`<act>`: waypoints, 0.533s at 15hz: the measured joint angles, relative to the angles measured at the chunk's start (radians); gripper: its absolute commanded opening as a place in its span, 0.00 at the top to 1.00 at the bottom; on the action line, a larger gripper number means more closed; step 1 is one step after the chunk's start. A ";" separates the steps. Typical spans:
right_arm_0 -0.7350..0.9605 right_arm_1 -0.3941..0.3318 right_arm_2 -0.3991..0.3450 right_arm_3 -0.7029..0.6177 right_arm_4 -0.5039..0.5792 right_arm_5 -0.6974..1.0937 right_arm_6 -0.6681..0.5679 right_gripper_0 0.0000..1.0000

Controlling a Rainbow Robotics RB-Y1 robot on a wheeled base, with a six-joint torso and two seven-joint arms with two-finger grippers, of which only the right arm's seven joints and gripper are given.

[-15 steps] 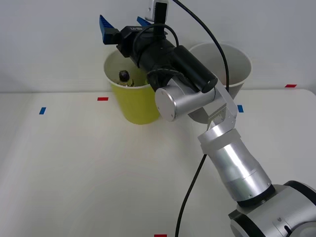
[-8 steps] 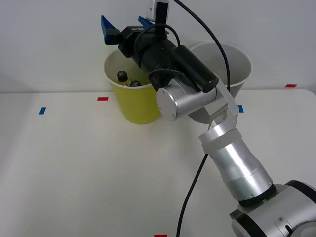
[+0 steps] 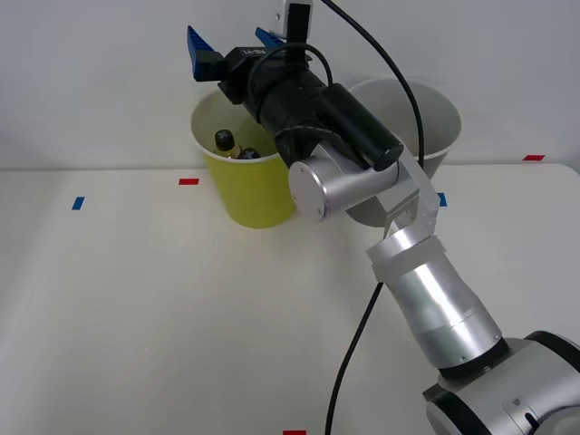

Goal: Put cans in the gray bin, plastic bottles in the light green bin

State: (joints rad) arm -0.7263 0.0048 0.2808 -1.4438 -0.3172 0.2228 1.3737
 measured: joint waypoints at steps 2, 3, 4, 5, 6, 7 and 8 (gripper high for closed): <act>0.000 -0.007 0.000 0.000 0.007 -0.009 0.011 0.00; 0.001 -0.013 0.000 -0.002 0.011 -0.022 0.018 0.00; 0.002 -0.024 0.000 -0.010 0.012 -0.034 0.022 0.00; 0.005 -0.041 0.000 -0.030 0.010 -0.037 0.024 0.00; 0.015 -0.057 0.001 -0.049 0.008 -0.037 0.025 0.00; 0.037 -0.075 0.003 -0.079 0.006 -0.038 0.024 0.00; 0.071 -0.094 0.007 -0.123 0.002 -0.038 0.019 0.00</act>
State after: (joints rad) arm -0.6551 -0.0893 0.2877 -1.5664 -0.3157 0.1850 1.3929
